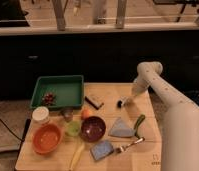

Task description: Wipe table surface with brush

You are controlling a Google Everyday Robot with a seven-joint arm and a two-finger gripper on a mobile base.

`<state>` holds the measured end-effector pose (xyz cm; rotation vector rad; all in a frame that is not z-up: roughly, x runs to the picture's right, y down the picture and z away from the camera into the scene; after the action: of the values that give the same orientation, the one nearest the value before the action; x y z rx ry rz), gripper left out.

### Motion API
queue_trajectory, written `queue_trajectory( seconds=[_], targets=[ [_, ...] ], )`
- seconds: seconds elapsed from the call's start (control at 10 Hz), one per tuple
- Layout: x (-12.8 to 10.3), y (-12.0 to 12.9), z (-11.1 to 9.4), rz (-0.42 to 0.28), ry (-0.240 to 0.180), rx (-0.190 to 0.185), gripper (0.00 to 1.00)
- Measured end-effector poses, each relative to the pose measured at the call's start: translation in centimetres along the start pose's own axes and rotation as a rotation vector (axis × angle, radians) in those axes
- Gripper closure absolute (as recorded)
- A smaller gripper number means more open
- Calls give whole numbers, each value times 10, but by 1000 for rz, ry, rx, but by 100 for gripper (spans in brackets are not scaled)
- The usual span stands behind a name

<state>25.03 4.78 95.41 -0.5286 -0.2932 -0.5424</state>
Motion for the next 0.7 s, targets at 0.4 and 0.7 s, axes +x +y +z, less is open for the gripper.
queue_trajectory(
  seconds=[0.4,0.7],
  targets=[
    [-18,-15,4,-64,-54,15,98],
    [-19,-15,4,-64,-54,16,98]
  ],
)
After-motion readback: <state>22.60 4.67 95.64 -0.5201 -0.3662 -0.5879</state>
